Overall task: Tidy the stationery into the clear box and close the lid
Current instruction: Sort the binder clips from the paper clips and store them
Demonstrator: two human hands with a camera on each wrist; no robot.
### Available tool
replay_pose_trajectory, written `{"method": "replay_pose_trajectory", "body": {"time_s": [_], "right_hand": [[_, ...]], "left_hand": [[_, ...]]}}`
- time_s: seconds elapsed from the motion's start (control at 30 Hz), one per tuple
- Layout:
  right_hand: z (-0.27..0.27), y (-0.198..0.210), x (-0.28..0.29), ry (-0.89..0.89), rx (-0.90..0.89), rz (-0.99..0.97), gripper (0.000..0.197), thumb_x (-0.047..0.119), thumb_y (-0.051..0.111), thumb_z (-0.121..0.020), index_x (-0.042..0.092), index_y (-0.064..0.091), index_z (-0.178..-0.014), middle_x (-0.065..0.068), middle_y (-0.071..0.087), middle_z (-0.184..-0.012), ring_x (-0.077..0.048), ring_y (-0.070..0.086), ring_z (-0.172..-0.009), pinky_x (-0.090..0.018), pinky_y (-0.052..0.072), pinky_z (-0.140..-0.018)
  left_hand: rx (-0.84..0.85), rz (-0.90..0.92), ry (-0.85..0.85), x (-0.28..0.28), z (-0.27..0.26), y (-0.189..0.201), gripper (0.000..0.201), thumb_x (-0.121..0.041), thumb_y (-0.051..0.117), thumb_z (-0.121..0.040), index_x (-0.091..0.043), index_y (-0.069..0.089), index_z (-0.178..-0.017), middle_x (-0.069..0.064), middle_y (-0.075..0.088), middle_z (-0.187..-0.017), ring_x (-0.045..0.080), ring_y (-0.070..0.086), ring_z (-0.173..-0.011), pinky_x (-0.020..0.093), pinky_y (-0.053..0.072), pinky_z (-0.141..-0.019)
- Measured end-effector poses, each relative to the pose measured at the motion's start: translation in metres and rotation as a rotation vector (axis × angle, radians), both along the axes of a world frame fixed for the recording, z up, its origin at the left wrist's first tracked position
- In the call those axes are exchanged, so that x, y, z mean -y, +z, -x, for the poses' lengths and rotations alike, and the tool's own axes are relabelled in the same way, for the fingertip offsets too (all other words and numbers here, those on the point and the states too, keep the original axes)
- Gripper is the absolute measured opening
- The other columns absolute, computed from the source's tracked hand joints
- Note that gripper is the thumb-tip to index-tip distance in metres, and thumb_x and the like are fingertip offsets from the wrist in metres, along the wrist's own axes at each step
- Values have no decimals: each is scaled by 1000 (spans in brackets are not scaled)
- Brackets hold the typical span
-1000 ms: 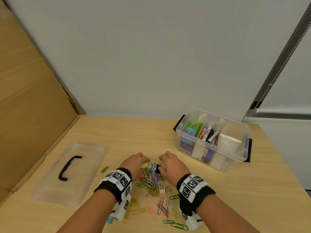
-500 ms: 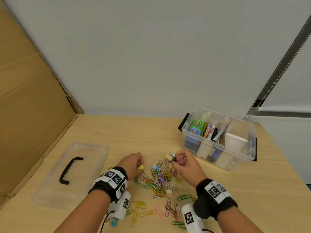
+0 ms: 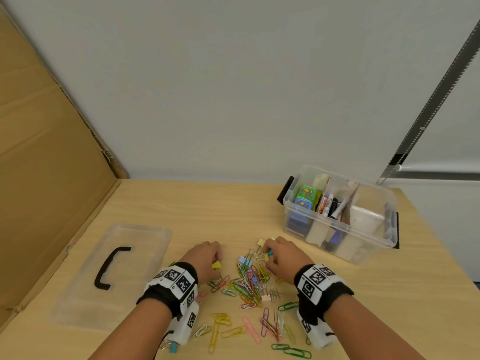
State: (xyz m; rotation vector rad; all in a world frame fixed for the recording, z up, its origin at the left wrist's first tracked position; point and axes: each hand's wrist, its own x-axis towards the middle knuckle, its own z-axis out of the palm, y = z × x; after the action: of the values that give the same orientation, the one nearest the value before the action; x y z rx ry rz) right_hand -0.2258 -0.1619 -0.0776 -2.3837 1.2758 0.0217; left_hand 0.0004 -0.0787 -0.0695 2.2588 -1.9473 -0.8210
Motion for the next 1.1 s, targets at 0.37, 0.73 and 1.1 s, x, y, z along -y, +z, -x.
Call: {"method": "replay_pose_trajectory", "body": {"time_s": [0.37,0.73,1.1], "right_hand": [[-9,-1,0,37,-44,-11,7,22,51,-93,23,46,-88,-1,46,-105,-21,48,-98,-31,42,-82],[11,1,-15,-95,181,-90,11,16,45,-95,23,53,-100,1,55,-106,-15,54,-92,-25,44,-82],[60,54,-39,-172,401,-185,11,16,43,-98,25,47,-92,0,62,-87,-10,55,-74,-22,45,-68]], "left_hand": [[-205,140,161,20,-12,26,25,-9,44,-94,-25,57,-78,2,41,-105,15,50,-83,22,38,-78],[285,-119,27,47,46,14,64,-67,54,-78,-9,61,-106,7,47,-118,26,54,-102,38,49,-85],[163,-96,59,31,63,29,37,-45,60,-81,-13,59,-101,5,60,-103,22,60,-93,33,50,-78]]}}
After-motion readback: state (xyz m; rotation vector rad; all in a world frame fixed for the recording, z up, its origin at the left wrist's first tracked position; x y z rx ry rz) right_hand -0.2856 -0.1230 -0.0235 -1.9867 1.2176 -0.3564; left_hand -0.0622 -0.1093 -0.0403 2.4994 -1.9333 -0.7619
